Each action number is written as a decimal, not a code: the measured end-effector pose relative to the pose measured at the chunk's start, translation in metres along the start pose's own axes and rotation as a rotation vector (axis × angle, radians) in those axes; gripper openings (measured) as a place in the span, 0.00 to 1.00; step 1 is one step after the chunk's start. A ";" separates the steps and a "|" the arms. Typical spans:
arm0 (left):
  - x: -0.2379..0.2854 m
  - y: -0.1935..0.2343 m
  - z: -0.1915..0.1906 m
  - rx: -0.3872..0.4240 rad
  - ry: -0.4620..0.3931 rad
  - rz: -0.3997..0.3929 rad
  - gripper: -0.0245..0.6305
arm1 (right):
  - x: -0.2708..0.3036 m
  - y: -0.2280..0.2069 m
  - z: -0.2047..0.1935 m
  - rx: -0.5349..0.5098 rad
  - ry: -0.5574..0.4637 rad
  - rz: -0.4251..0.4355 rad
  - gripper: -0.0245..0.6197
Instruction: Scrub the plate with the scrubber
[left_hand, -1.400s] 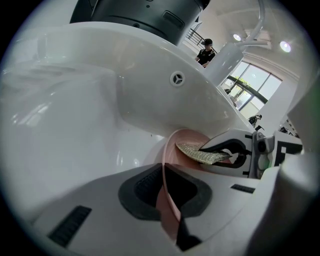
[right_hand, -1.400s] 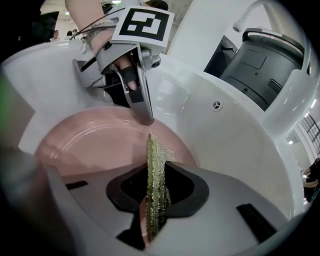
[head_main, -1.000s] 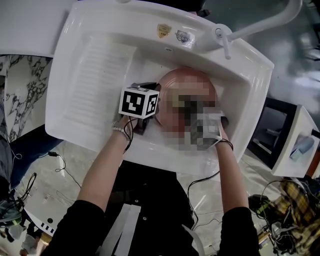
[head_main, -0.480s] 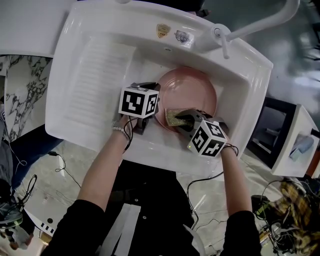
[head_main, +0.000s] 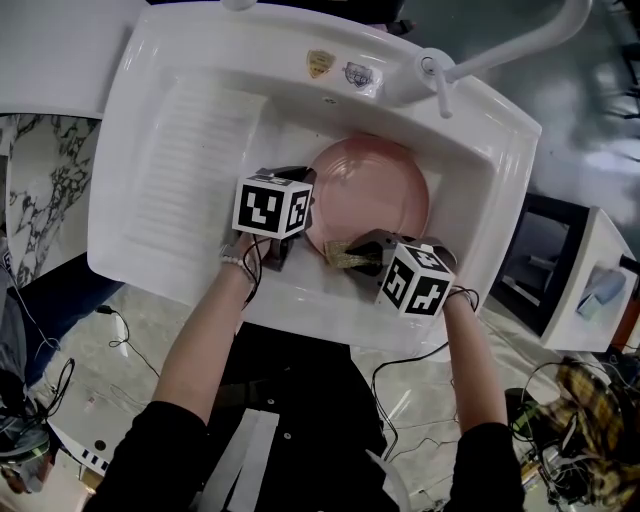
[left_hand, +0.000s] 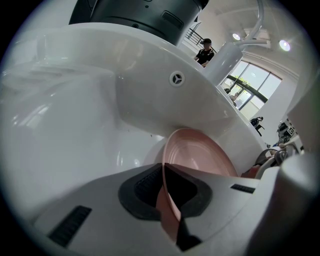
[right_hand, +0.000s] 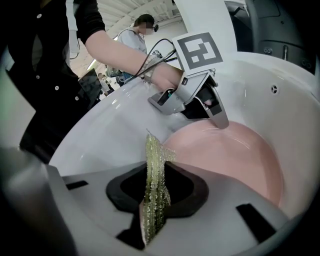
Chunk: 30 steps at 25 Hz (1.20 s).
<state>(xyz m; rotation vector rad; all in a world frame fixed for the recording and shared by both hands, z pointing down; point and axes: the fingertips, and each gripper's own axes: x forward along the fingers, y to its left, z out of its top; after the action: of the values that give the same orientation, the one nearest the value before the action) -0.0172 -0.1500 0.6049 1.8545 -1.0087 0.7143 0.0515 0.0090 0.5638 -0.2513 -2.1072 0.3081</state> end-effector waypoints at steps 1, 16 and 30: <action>0.000 0.000 0.000 -0.001 -0.001 -0.002 0.06 | -0.003 -0.001 0.001 0.007 -0.008 0.001 0.16; 0.000 -0.001 0.001 0.000 -0.003 -0.007 0.06 | -0.058 -0.131 0.002 -0.069 -0.028 -0.684 0.15; 0.000 0.000 0.000 0.008 -0.004 -0.002 0.06 | -0.045 -0.172 -0.011 -0.058 0.024 -0.740 0.16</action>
<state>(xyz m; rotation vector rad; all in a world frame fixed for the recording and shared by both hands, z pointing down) -0.0166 -0.1505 0.6048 1.8637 -1.0082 0.7146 0.0747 -0.1663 0.5880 0.4865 -2.0317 -0.1953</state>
